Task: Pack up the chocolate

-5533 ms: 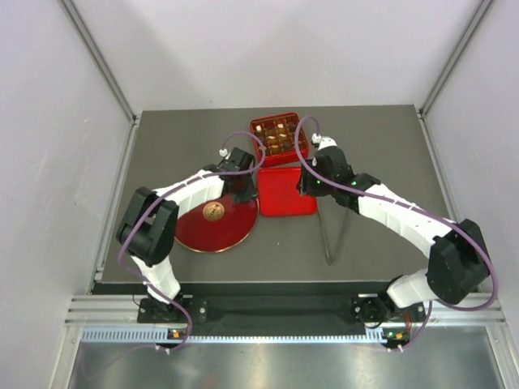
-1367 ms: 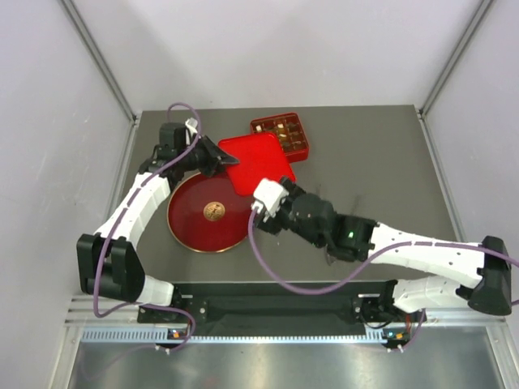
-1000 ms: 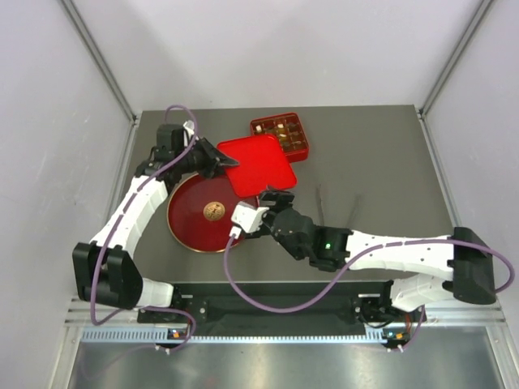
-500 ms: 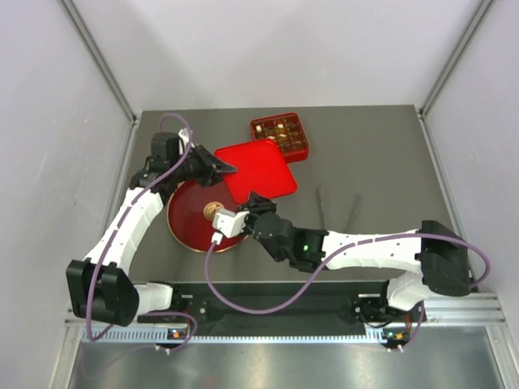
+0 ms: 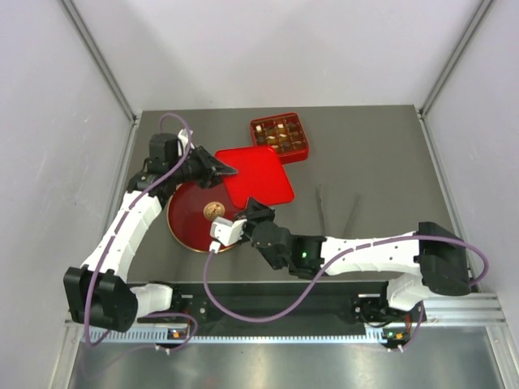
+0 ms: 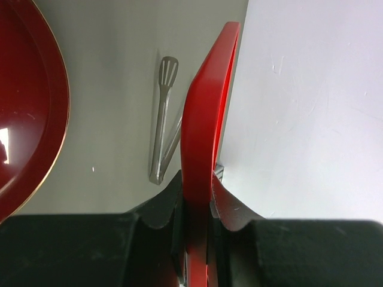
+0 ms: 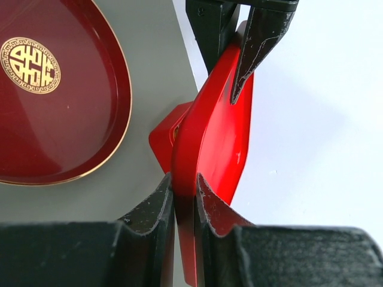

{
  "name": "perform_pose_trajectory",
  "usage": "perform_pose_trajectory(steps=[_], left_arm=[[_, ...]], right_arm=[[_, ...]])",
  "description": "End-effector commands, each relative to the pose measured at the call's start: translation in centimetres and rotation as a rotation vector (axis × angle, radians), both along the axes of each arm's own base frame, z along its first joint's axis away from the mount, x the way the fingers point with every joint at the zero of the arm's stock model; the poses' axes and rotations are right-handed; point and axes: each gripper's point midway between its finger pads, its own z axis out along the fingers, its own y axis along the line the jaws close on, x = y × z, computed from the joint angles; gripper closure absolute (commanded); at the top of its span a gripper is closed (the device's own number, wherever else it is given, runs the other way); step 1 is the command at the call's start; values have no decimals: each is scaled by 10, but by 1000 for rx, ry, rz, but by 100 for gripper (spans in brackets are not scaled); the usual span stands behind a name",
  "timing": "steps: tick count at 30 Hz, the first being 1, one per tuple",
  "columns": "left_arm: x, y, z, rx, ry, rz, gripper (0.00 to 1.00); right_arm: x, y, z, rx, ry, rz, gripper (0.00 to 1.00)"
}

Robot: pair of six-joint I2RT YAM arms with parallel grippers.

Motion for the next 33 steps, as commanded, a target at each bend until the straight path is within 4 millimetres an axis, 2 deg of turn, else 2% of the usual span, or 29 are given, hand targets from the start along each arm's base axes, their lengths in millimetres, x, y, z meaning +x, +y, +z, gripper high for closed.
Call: perform_pose_trajectory(steps=[1, 3, 4, 6, 7, 10, 14, 18, 21, 22, 24, 25, 26, 27, 28, 29, 30, 31, 33], left_arm=[[-5, -1, 24, -24, -70, -8, 100], [-6, 0, 24, -19, -73, -15, 96], [-6, -1, 25, -18, -81, -24, 87], [-6, -2, 27, -21, -85, -37, 75], [-6, -2, 28, -15, -93, -42, 65], [-3, -1, 36, 6, -125, -45, 55], [8, 3, 53, 44, -176, -26, 34], [22, 5, 63, 69, -211, -11, 20], [38, 13, 72, 104, -253, 32, 18], [42, 14, 76, 109, -267, 42, 18], [56, 18, 86, 124, -311, 75, 17], [62, 20, 88, 135, -322, 90, 17], [70, 20, 92, 142, -336, 103, 18], [79, 26, 92, 168, -347, 140, 19], [85, 29, 92, 184, -353, 159, 20], [96, 31, 89, 201, -358, 180, 21], [107, 41, 83, 245, -362, 235, 23], [119, 43, 67, 270, -335, 253, 26], [137, 52, 52, 317, -332, 300, 28]], right_arm=[[0, -18, 42, 203, -34, -84, 100], [-1, -21, 44, 190, -54, -93, 100], [-1, -24, 43, 186, -62, -105, 100], [0, -26, 46, 194, -70, -113, 100], [-1, -27, 49, 203, -69, -112, 100], [-1, -25, 48, 209, -48, -110, 100], [2, -29, 36, 235, 15, -138, 100], [13, -38, 21, 273, 99, -176, 100], [33, -52, 15, 355, 176, -226, 100], [46, -66, 17, 377, 189, -266, 100], [57, -71, 18, 462, 253, -259, 100], [76, -89, 27, 522, 261, -301, 100], [84, -97, 28, 590, 307, -323, 100], [91, -97, 37, 642, 342, -291, 100], [110, -119, 46, 704, 341, -337, 100], [117, -125, 51, 766, 365, -345, 100], [122, -126, 66, 812, 376, -313, 100], [136, -143, 72, 851, 367, -342, 100], [145, -142, 88, 937, 414, -291, 100]])
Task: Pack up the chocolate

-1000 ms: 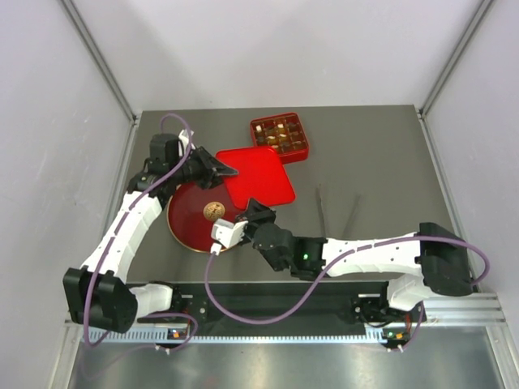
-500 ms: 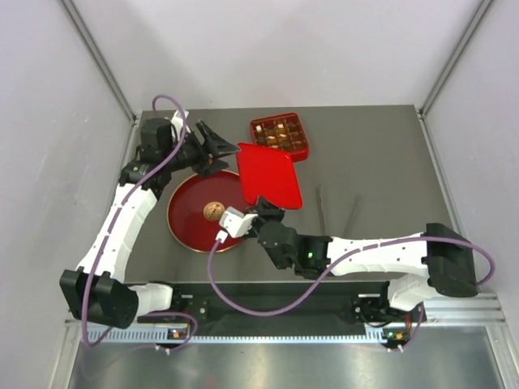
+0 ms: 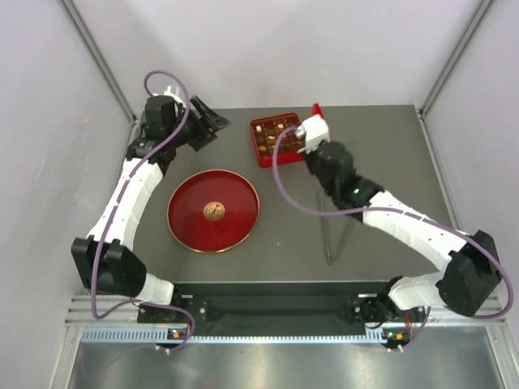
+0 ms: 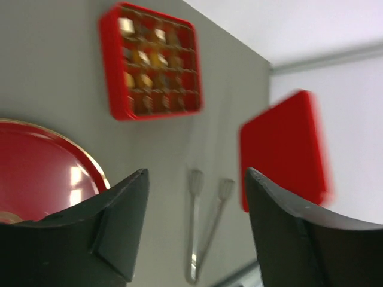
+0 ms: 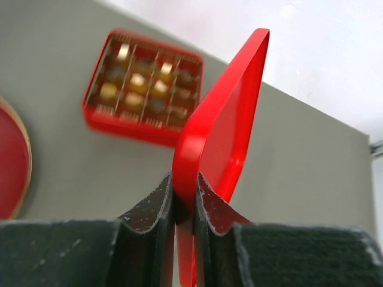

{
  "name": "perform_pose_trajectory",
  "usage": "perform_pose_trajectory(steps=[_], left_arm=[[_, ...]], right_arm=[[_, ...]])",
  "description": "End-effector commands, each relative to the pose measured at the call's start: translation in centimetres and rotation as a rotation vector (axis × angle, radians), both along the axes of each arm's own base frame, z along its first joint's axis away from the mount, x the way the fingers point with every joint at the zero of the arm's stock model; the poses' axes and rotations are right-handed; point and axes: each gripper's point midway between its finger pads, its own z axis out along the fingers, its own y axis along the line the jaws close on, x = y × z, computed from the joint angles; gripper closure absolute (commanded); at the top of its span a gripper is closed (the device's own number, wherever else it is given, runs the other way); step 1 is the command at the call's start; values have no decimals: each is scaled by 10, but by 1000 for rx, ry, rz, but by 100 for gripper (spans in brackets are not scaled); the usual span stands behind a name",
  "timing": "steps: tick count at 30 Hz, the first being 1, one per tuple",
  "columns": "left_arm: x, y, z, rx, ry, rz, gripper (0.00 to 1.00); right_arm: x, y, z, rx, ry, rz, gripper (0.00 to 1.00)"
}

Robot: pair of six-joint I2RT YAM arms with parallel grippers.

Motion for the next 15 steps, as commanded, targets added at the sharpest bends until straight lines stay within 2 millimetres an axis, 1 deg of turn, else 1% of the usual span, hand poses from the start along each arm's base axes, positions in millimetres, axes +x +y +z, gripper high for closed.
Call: perform_pose_trajectory(steps=[1, 2, 3, 4, 5, 6, 7, 8, 9, 10, 11, 12, 13, 14, 15], left_arm=[[49, 22, -29, 109, -23, 135, 32], [54, 19, -38, 123, -8, 134, 34], [59, 17, -48, 149, 3, 127, 36], [71, 16, -68, 182, 35, 141, 37], [73, 5, -76, 200, 45, 119, 38], [75, 2, -87, 237, 62, 107, 39], [84, -3, -98, 270, 74, 109, 40], [84, -14, -104, 296, 80, 88, 41], [87, -18, -110, 324, 84, 76, 41], [90, -27, -118, 347, 94, 62, 41], [91, -31, -122, 359, 94, 51, 42], [94, -35, -123, 366, 89, 46, 43], [93, -41, -129, 374, 95, 30, 43], [96, -38, -131, 406, 86, 53, 43], [97, -39, -135, 419, 86, 52, 43]], right_arm=[[15, 4, 78, 386, -44, 88, 100], [20, 2, 83, 420, -38, 98, 100], [22, 6, 93, 463, -42, 145, 100], [31, -4, 95, 492, -45, 128, 100], [35, -6, 97, 537, -36, 130, 100], [38, -5, 102, 560, -38, 156, 100], [45, -15, 104, 584, -43, 127, 100], [46, -16, 105, 597, -38, 143, 100], [48, -21, 108, 611, -44, 147, 100], [49, -23, 109, 640, -39, 147, 100], [49, -23, 111, 656, -37, 163, 100], [52, -30, 110, 674, -39, 153, 100], [52, -29, 110, 711, -28, 157, 100], [50, -26, 111, 731, -15, 185, 100], [51, -27, 105, 749, 0, 190, 100]])
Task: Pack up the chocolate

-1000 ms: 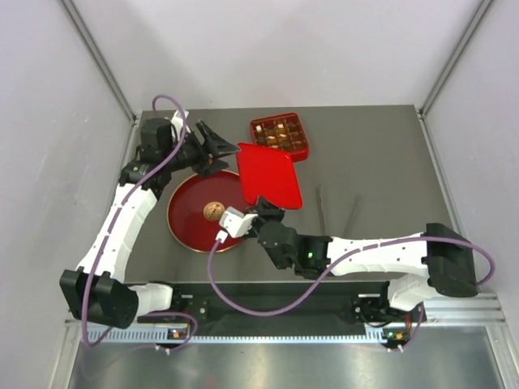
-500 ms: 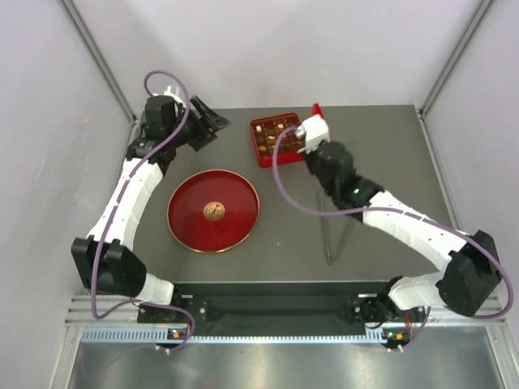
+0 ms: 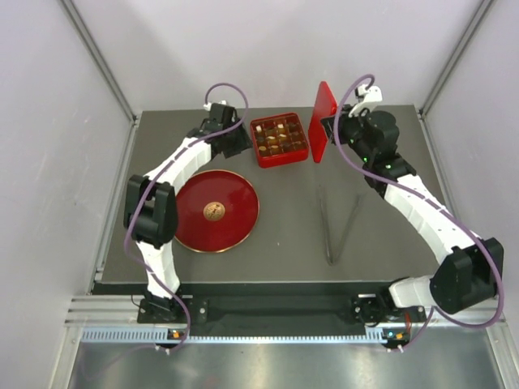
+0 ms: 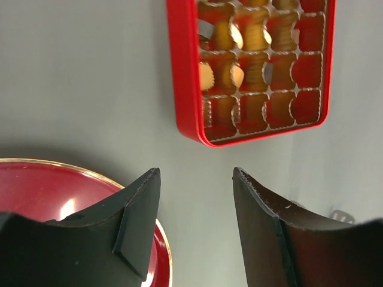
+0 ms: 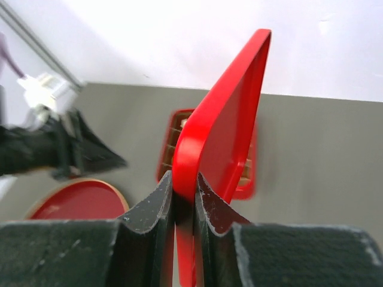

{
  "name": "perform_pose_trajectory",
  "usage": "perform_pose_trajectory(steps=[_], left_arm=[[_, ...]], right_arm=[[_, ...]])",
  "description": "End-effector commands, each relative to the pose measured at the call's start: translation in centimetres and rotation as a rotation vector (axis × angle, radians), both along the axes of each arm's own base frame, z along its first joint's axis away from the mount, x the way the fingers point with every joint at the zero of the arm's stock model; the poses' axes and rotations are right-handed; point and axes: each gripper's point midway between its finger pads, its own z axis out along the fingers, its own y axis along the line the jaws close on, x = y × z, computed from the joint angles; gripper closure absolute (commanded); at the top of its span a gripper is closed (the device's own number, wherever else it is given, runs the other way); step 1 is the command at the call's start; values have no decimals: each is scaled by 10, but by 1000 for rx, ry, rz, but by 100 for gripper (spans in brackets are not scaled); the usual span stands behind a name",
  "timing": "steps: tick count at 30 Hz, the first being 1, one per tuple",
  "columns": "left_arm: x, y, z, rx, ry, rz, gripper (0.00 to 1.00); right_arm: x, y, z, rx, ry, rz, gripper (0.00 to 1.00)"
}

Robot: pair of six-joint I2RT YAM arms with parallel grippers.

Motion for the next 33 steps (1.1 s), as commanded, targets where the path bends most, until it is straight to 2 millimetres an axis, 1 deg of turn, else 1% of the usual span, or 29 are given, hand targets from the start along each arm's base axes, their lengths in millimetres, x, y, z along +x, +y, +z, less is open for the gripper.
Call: perform_pose_trajectory(steps=[1, 2, 3, 4, 5, 6, 7, 8, 9, 11, 12, 18, 19, 21, 24, 29, 32, 33], left_arm=[[21, 1, 32, 66, -138, 6, 43], [23, 0, 31, 74, -149, 3, 44], [24, -4, 24, 72, -145, -6, 44], [26, -8, 22, 61, -145, -15, 44], [29, -15, 22, 32, -157, -35, 44], [33, -16, 12, 31, -144, -32, 45], [35, -18, 8, 29, -140, -29, 45], [37, -18, 3, 29, -125, -26, 46], [43, -19, -5, 41, -116, -19, 46], [46, -17, -13, 55, -98, -8, 48], [50, -18, -23, 61, -87, -2, 49], [58, -26, -48, 33, -72, -14, 51], [58, -31, -48, 12, -73, -33, 51], [59, -33, -55, 7, -67, -36, 51], [62, -35, -60, -1, -69, -40, 52], [64, -37, -57, -25, -89, -29, 51], [64, -36, -59, -33, -82, -15, 51], [63, -37, -63, -36, -73, -18, 52]], right_arm=[[-2, 16, 48, 203, -107, 114, 100], [-2, 20, 41, 216, -93, 139, 100], [-2, 21, 41, 231, -98, 143, 100], [-1, 24, 40, 262, -89, 150, 100], [0, 26, 45, 282, -109, 163, 100], [4, 30, 40, 292, -95, 172, 100], [6, 33, 40, 304, -91, 180, 100], [7, 35, 47, 307, -107, 196, 100], [12, 37, 42, 303, -97, 197, 100], [17, 38, 44, 307, -112, 196, 100], [18, 38, 45, 312, -120, 197, 100], [22, 43, 47, 313, -135, 224, 100], [22, 44, 45, 307, -136, 226, 100], [23, 44, 40, 298, -132, 228, 100], [23, 44, 34, 285, -128, 228, 100], [25, 45, 21, 261, -114, 229, 100], [27, 45, 16, 254, -110, 226, 100], [28, 45, 14, 253, -107, 226, 100]])
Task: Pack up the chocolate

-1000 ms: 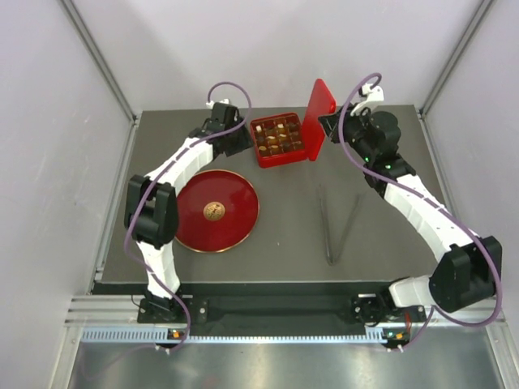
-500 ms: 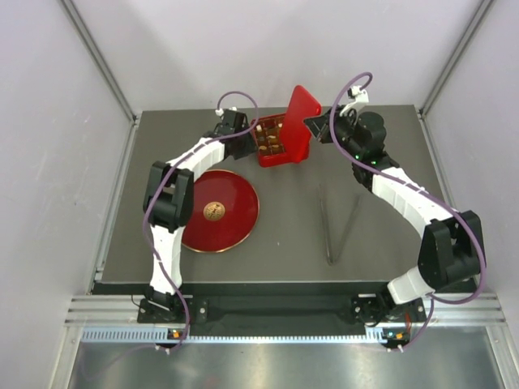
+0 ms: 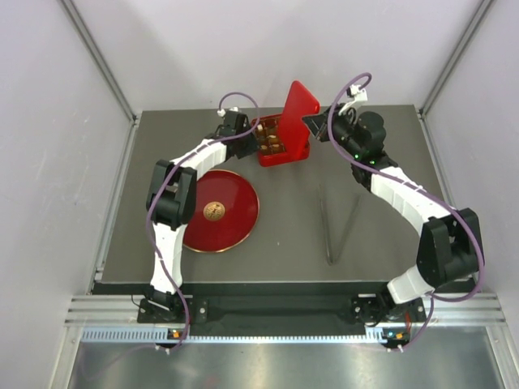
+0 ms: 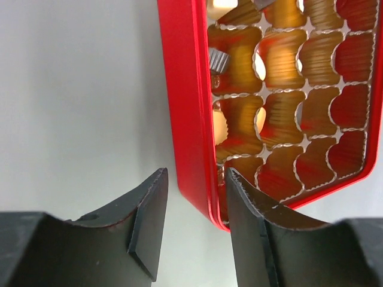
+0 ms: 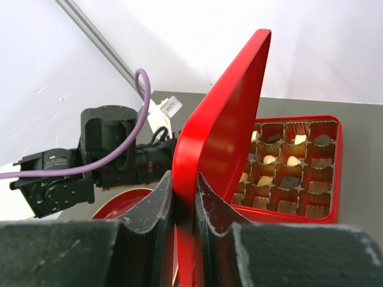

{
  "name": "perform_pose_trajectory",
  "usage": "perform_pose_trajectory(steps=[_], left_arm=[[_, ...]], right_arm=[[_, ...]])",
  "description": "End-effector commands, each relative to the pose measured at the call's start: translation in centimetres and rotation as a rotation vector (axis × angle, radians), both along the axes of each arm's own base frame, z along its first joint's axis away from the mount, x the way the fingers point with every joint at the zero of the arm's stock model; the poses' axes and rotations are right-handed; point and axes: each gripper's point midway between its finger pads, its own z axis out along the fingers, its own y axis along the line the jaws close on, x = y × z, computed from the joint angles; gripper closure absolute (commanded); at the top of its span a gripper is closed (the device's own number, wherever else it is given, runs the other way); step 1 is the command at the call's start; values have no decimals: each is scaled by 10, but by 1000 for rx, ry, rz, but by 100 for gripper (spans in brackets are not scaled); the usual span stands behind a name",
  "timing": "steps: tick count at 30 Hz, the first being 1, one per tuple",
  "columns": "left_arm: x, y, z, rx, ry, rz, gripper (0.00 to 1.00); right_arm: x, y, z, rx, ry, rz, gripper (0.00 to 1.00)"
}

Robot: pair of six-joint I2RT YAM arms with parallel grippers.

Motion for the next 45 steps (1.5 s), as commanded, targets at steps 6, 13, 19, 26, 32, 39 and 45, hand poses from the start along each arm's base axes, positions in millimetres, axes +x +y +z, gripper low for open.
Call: perform_pose_trajectory(steps=[6, 13, 19, 26, 32, 39, 45], left_arm=[[6, -3, 0, -29, -24, -3, 66], [1, -9, -2, -29, -16, -66, 80], [-6, -12, -7, -25, 10, -107, 87], [-25, -12, -9, -15, 20, -182, 91], [-36, -5, -2, 15, 13, -200, 91], [-42, -4, 9, 11, 7, -206, 89], [-42, 6, 34, 5, -12, -140, 58]], right_arm=[[5, -2, 16, 9, -92, 34, 100], [6, -13, 12, 5, -71, 41, 100], [3, -13, 3, -24, -47, 57, 100], [-5, -3, -8, -40, 5, 159, 100], [-8, 7, -14, -9, 55, 280, 100], [-1, 16, -18, 16, 98, 348, 100], [8, 26, -19, 49, 130, 418, 100]])
